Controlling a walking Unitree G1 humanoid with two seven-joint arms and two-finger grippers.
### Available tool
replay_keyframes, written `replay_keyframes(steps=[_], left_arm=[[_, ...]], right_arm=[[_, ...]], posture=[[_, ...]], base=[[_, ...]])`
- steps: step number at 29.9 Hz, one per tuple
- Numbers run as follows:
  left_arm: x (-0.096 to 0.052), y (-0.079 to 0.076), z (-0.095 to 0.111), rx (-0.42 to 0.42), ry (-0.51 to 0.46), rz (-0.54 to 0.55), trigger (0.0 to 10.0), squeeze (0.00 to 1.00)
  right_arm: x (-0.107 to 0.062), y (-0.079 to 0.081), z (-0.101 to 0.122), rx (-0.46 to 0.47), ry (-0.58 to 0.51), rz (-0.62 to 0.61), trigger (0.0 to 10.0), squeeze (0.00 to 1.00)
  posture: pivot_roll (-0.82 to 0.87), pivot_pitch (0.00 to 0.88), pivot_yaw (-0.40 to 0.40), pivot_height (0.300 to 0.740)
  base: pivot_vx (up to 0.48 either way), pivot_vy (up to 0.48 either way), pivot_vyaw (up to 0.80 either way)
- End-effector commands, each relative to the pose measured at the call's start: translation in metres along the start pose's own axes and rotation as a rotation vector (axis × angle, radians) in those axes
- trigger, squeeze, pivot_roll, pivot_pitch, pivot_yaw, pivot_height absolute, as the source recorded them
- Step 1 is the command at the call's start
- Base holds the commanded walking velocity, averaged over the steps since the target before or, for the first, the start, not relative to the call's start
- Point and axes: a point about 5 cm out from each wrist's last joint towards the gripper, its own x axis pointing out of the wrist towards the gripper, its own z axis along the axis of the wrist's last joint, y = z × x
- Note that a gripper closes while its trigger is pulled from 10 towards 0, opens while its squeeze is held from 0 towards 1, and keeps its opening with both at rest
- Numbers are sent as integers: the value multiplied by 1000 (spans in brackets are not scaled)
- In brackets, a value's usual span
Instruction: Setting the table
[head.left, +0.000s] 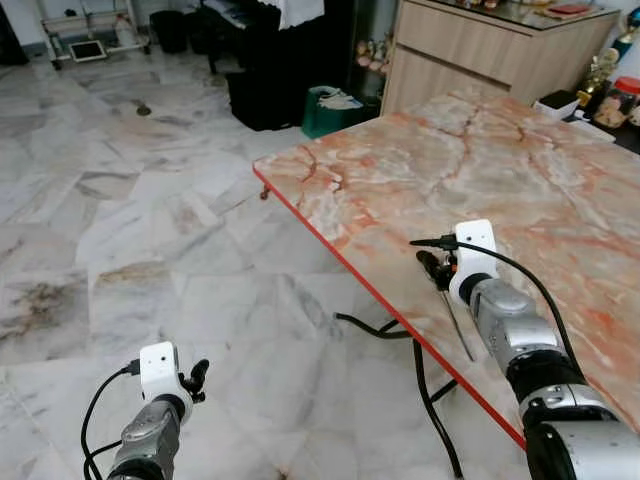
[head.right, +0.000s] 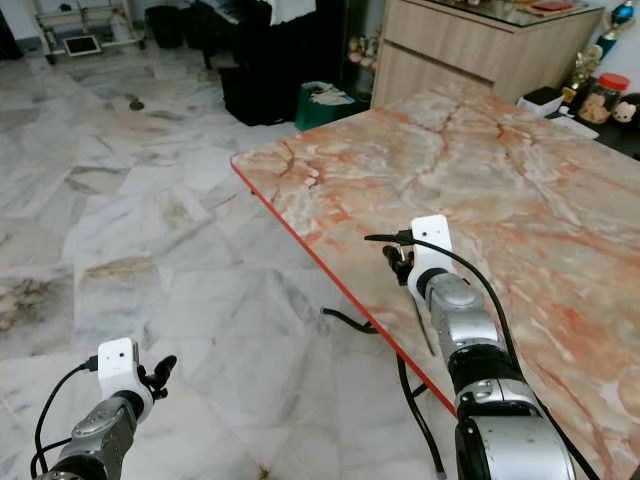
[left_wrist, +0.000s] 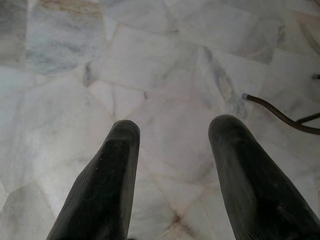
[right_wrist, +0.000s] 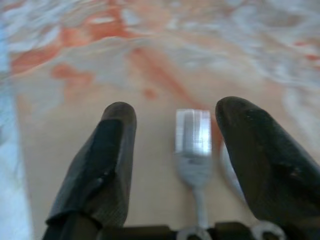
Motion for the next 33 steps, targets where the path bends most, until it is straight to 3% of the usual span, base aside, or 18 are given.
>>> replay_keyframes(steps=[1,9,15,20,23,25,29,33], left_arm=[[-3,0,-6,-8,3,10,10000,0],[-8,4,-15,-18,23,32,10000,0],[-5,2,-12,-14,33,28,10000,0],[-3,-1,-10,-10,35,16,10000,0],[-4,-1,-12,-11,42,15,10000,0],[-4,-2,-14,-12,50,13,10000,0],[-5,-3,-16,-13,56,9,10000,0],[-5,-2,-16,-12,57,6,10000,0]], right_arm=[[2,4,7,-21,-5,21,10000,0],[-1,11,22,-39,-26,38,10000,0],[-4,2,17,-58,38,-70,10000,0],[-10,1,5,-39,85,-91,10000,0],[-13,-3,3,8,60,-135,10000,0],[-16,-7,3,126,15,-173,10000,0],[-26,-8,-1,177,-51,-187,10000,0],[-32,-8,-7,184,-36,-198,10000,0]], posture=[[69,0,-68,740],[35,0,-59,740],[15,0,-53,740],[8,0,-51,740],[5,0,-52,740],[9,0,-56,740],[6,0,-56,740],[0,0,-54,740]], base=[[0,0,0],[0,0,0],[0,0,0],[0,0,0],[0,0,0],[0,0,0],[0,0,0],[0,0,0]])
